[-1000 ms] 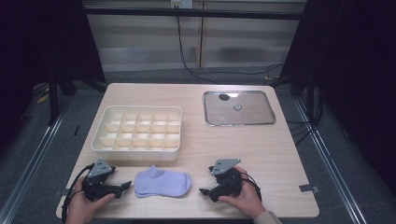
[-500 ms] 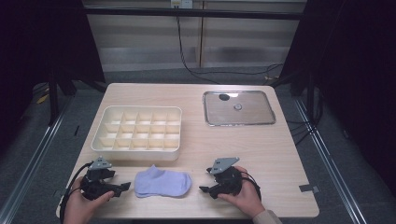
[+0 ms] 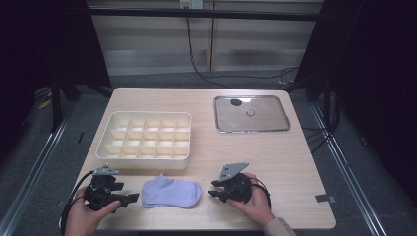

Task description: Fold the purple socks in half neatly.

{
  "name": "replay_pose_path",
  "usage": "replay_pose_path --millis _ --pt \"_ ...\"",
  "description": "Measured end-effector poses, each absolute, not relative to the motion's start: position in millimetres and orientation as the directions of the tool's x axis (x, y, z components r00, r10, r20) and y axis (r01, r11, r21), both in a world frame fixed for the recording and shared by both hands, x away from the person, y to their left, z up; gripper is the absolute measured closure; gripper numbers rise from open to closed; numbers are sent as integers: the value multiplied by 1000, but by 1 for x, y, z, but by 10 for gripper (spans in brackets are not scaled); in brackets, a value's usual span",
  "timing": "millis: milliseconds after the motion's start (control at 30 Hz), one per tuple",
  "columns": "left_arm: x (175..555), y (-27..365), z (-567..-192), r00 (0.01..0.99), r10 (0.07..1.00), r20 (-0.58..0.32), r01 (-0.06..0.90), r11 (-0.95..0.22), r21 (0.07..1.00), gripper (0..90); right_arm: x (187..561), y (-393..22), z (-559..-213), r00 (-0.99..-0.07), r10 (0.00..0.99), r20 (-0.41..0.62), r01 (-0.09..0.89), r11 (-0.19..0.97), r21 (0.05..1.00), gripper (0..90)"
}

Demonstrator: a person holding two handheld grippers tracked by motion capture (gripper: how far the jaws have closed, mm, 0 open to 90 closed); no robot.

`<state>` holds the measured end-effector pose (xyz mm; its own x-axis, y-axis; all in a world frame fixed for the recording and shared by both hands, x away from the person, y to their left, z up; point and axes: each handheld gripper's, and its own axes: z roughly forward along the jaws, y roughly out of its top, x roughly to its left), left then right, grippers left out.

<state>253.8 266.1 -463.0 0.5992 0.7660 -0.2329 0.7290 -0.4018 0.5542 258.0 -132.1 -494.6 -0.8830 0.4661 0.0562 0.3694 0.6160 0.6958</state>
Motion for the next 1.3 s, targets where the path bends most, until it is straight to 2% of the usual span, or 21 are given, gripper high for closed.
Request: replay_pose_path --millis 67,133,300,567,767,933,1133,1300 --pt "253 264 -463 591 768 -245 741 -397 542 241 258 -130 -493 -890 452 55 361 625 692 754" --pt "254 263 -463 588 766 -259 751 -398 528 245 259 -129 -493 -893 448 52 356 628 692 772" --pt "254 258 -460 582 764 -277 764 -399 507 269 259 -125 -489 -904 426 47 337 640 691 884" --pt "259 249 -459 559 763 -324 795 -383 469 321 260 -120 -488 -917 395 57 323 651 687 900" --pt "267 242 -463 536 765 -357 821 -372 433 417 260 -117 -489 -926 375 55 308 661 684 900" --pt "271 240 -467 515 778 -359 834 -357 421 468 261 -115 -491 -928 368 56 306 669 677 900" --pt "280 236 -466 521 778 -351 827 -357 435 493 261 -113 -494 -931 361 55 304 684 663 900" --pt "286 225 -470 528 776 -345 828 -381 410 510 260 -112 -494 -932 359 48 300 689 659 900"
